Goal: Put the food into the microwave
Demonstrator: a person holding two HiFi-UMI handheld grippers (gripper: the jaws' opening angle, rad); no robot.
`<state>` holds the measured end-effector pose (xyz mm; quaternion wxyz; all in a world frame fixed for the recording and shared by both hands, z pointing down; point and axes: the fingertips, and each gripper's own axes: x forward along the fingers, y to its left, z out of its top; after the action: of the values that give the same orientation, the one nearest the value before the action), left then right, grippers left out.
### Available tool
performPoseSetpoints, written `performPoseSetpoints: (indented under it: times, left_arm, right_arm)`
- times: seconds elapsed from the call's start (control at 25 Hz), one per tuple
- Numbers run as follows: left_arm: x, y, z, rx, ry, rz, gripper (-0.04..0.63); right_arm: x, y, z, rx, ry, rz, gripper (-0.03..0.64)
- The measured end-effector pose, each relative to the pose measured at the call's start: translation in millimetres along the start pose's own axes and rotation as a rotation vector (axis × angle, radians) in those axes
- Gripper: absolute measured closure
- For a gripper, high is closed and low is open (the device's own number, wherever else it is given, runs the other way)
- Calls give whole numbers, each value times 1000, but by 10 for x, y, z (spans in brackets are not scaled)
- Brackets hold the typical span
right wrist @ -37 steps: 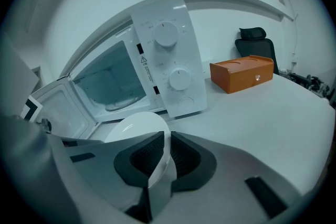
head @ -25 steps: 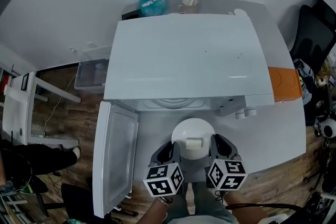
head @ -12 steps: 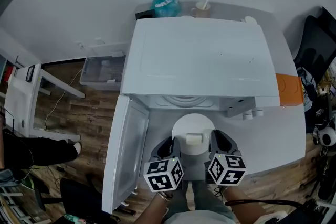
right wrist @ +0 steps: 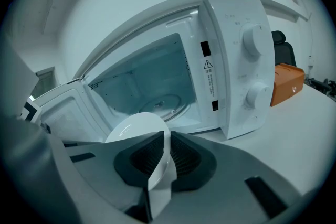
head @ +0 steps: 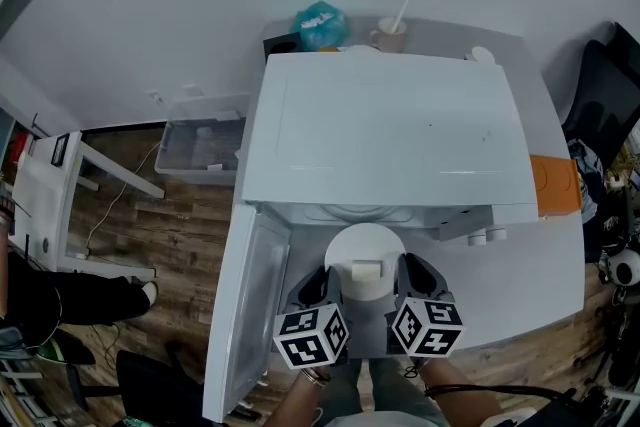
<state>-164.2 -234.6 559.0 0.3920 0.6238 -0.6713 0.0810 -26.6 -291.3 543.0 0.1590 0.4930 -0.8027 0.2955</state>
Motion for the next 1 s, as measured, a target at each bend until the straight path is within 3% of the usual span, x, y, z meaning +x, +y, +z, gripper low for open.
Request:
performPoseSetpoints:
  times: [0.48,1.0]
  left_arm:
    - [265,72,269,-4,-47,7,547]
    - [483,145,619,6,-156,28,546]
  right_arm:
    - [327,-1,220,36,-51,-1,568]
    - [634,64,509,37,-125,4,568]
